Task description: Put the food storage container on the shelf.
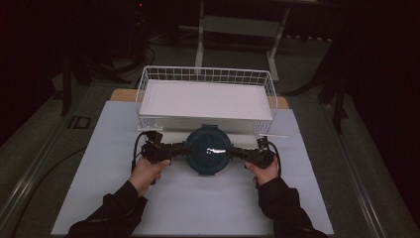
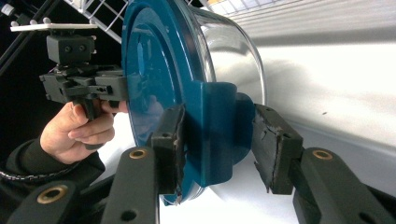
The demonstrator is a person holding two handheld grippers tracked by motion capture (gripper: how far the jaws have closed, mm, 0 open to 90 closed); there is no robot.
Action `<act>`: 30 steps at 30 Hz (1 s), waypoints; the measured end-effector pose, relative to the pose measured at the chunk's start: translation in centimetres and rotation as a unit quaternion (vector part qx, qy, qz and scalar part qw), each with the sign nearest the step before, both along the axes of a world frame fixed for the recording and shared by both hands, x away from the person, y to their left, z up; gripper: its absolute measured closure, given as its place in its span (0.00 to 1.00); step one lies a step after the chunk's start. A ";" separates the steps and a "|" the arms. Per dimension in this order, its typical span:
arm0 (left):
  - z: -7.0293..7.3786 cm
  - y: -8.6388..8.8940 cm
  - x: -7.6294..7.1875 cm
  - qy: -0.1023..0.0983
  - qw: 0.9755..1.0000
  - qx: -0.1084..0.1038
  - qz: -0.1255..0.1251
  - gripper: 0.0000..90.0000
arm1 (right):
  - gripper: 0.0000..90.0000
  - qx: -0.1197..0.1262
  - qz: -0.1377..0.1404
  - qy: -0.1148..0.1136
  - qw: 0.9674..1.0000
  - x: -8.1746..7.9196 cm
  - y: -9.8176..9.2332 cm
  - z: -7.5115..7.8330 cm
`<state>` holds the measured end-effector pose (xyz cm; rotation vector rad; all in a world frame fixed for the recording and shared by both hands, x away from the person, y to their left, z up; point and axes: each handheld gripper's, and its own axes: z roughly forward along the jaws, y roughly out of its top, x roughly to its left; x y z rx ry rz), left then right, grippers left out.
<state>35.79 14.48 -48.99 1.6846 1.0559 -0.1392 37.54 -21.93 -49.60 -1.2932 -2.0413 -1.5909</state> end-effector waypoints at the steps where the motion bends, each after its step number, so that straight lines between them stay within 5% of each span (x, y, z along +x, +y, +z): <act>1: -0.1 -0.1 0.3 0.000 1.000 -0.001 0.001 0.62 | 0.63 0.000 0.000 -0.001 1.000 0.1 -0.1 -0.1; 9: -1.2 -0.2 1.6 -0.010 1.000 -0.014 0.007 0.62 | 0.63 -0.011 -0.012 -0.013 1.000 1.4 -0.1 -0.4; 17: -2.2 -0.3 2.5 -0.006 1.000 0.000 0.011 0.61 | 0.63 -0.032 -0.026 -0.022 0.999 2.0 0.2 -1.3; 23: -2.5 -0.2 2.8 -0.005 1.000 -0.008 0.015 0.61 | 0.63 -0.026 -0.030 -0.006 0.999 2.2 0.3 -1.3; 25: -2.6 -0.1 2.8 -0.004 1.000 -0.008 0.017 0.61 | 0.62 -0.029 -0.032 -0.031 0.999 2.6 0.3 -1.5; 27: -2.6 -0.1 2.8 -0.004 1.000 -0.008 0.017 0.61 | 0.62 -0.028 -0.035 -0.035 0.998 2.6 0.4 -1.5; 28: -2.6 -0.2 2.9 -0.010 1.000 -0.006 0.022 0.60 | 0.61 -0.027 -0.041 -0.017 0.999 2.3 0.5 -1.3; 30: -2.6 -0.2 3.0 -0.011 1.000 -0.007 0.023 0.60 | 0.61 -0.024 -0.042 -0.029 0.998 2.5 0.3 -1.7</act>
